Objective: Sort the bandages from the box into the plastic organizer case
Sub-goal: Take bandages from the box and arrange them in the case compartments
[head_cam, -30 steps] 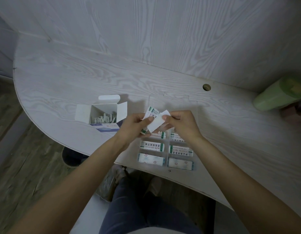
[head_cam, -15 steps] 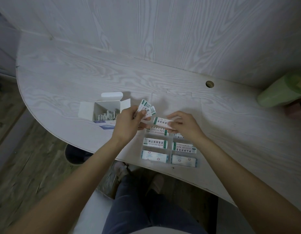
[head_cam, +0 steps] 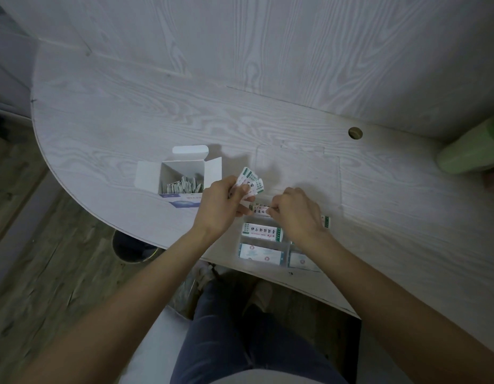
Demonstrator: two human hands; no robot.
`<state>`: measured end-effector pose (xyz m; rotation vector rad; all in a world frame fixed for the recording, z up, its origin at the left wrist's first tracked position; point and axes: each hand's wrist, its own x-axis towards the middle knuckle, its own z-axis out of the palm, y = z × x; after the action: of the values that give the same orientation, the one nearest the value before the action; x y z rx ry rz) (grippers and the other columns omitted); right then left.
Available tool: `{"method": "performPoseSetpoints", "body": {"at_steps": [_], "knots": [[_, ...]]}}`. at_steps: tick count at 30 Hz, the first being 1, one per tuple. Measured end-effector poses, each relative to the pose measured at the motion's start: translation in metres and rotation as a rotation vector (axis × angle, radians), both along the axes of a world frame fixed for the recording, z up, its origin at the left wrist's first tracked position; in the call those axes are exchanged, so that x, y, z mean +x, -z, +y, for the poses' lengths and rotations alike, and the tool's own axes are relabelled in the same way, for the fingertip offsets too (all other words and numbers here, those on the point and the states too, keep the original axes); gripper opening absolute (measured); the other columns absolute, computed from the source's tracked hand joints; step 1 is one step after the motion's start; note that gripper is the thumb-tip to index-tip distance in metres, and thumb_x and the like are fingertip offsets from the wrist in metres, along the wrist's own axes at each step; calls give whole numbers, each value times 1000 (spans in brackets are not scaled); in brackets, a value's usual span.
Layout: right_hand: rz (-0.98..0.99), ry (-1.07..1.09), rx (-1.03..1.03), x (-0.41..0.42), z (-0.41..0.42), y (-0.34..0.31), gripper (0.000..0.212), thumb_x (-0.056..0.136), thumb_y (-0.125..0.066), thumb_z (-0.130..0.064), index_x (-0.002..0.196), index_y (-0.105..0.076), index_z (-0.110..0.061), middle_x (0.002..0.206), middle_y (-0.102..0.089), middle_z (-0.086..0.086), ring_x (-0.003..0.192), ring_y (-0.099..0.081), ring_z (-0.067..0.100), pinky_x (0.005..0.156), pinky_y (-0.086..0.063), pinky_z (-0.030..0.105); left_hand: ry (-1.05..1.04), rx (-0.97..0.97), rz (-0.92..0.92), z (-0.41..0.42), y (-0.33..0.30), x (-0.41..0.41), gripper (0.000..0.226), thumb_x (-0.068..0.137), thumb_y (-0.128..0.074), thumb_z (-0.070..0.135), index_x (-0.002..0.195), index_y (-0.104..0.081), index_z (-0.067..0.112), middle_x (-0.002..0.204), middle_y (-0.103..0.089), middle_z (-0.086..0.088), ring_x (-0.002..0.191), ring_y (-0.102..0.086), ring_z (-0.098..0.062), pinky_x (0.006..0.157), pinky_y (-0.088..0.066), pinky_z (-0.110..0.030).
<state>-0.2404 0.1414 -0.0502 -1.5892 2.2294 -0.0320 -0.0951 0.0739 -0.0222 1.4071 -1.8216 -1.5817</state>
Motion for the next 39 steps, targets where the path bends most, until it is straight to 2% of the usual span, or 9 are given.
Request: {"method": "performPoseSetpoints", "body": {"at_steps": [5, 12, 15, 19, 24, 27, 30, 34, 39], "knots": [[106, -43, 25, -1, 4, 0, 30, 98, -44, -33, 110, -64, -14, 111, -54, 4, 104, -49, 19, 65, -34, 28, 22, -72, -102, -3, 7, -7, 20, 100, -44, 21, 107, -57, 8, 90, -69, 0, 52, -65, -9, 52, -54, -21], [120, -138, 73, 2, -6, -1, 31, 100, -41, -30, 101, -66, -13, 96, -65, 4, 84, -62, 22, 62, -35, 28, 45, -91, -170, -7, 11, -14, 21, 101, -42, 20, 104, -55, 5, 91, -68, 0, 49, -63, -8, 53, -53, -26], [75, -114, 91, 3, -10, 0, 32, 99, -44, -37, 107, -66, -16, 96, -68, 6, 86, -64, 22, 67, -43, 28, 159, -140, -274, -7, 19, -16, 18, 101, -40, 19, 96, -52, 7, 97, -67, -5, 59, -65, -18, 49, -49, -24], [-26, -51, 80, 2, -12, 2, 30, 96, -50, -38, 110, -68, -18, 94, -70, 4, 83, -65, 21, 74, -49, 30, 234, -176, -387, -8, 28, -18, 18, 102, -37, 18, 93, -50, 7, 98, -65, -16, 73, -64, -27, 70, -54, -42], [-53, -59, 85, -4, -10, 1, 29, 97, -50, -36, 112, -68, -20, 100, -71, 5, 90, -65, 22, 71, -44, 27, 332, -231, -440, -10, 32, -22, 19, 102, -36, 22, 87, -43, 12, 88, -64, -18, 75, -62, -34, 72, -52, -47], [-105, 19, 59, -10, -5, -4, 29, 97, -50, -32, 102, -72, -13, 95, -73, 5, 82, -67, 21, 65, -45, 26, 389, -245, -500, -9, 31, -26, 17, 102, -33, 26, 88, -38, 17, 91, -63, -17, 83, -59, -36, 74, -52, -46], [-189, 189, 60, -22, 3, -8, 28, 94, -51, -18, 84, -72, -3, 81, -73, 10, 60, -61, 18, 54, -42, 24, 435, -267, -545, -9, 30, -27, 15, 102, -31, 26, 90, -36, 18, 96, -62, -19, 87, -57, -36, 74, -50, -44], [-347, 318, 167, -30, 7, -13, 40, 90, -47, -6, 50, -49, -9, 59, -65, 5, 52, -58, 17, 58, -47, 27, 453, -267, -554, -10, 29, -27, 15, 103, -31, 25, 91, -36, 17, 97, -63, -20, 87, -57, -37, 73, -48, -42], [-543, 389, 296, -18, -3, -23, 30, 92, -42, -10, 62, -41, -12, 63, -69, 11, 42, -42, 13, 50, -35, 23, 456, -268, -561, -9, 28, -26, 14, 103, -30, 25, 94, -38, 18, 103, -64, -16, 88, -59, -33, 75, -51, -41]]}}
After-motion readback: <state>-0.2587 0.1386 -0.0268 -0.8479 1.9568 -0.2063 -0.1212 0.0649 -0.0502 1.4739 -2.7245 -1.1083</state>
